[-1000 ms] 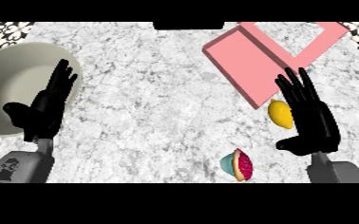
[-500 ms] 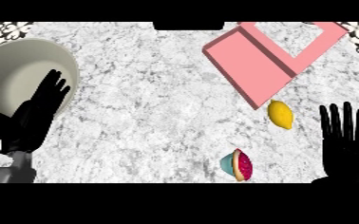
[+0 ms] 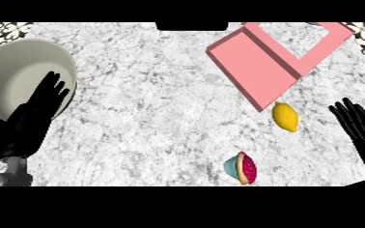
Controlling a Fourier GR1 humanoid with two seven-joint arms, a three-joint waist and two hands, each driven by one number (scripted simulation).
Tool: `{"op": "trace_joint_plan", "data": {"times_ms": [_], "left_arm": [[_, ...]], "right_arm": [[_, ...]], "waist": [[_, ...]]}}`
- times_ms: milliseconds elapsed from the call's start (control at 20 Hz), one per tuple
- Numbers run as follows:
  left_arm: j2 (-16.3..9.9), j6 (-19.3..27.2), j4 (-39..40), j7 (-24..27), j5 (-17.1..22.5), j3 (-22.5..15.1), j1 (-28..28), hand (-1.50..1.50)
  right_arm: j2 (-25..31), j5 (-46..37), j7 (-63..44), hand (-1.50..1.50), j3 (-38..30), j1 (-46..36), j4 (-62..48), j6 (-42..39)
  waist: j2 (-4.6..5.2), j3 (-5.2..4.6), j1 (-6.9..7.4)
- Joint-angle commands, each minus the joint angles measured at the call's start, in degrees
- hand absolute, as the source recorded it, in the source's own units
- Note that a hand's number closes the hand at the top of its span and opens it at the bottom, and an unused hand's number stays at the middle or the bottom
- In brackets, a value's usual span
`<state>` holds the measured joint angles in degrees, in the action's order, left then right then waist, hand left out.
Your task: Pick the cupcake from the cutting board and place it in the cardboard box
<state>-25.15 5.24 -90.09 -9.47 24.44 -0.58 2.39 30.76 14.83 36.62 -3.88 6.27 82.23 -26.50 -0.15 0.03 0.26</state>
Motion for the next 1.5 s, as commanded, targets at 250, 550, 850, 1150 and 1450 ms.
{"op": "trace_joint_plan", "data": {"times_ms": [250, 550, 850, 1150, 1450], "left_arm": [[1.19, -1.92, -1.49, 0.53, -0.03, 1.62, -2.53, 0.0], [1.9, -1.01, -1.25, -2.42, -2.48, 2.52, 0.63, 0.0], [4.79, -2.95, -3.5, -1.3, -4.17, 3.22, -3.16, 0.0], [6.46, -4.31, 1.89, -1.55, -6.58, 4.6, 2.13, 0.0], [7.29, -7.56, -4.35, -1.2, -7.02, 6.4, -4.5, 0.0]], "right_arm": [[3.57, -9.1, -10.96, -1.5, 6.32, -1.23, 9.28, -2.1], [3.81, -7.82, -18.5, -1.5, 6.77, -4.36, 9.6, -8.61], [0.43, -13.38, -19.34, -1.5, 7.37, -6.18, 7.48, -10.47], [-4.16, -22.93, -13.16, -1.5, 9.11, -1.55, 6.8, -8.55], [-5.19, -21.43, -16.05, -1.5, 6.05, 0.31, 12.99, -11.21]], "waist": [[0.05, -0.07, -0.19], [0.14, -0.05, -0.31], [0.16, -0.04, -0.09], [0.18, -0.03, -0.44], [0.08, -0.05, -0.39]]}}
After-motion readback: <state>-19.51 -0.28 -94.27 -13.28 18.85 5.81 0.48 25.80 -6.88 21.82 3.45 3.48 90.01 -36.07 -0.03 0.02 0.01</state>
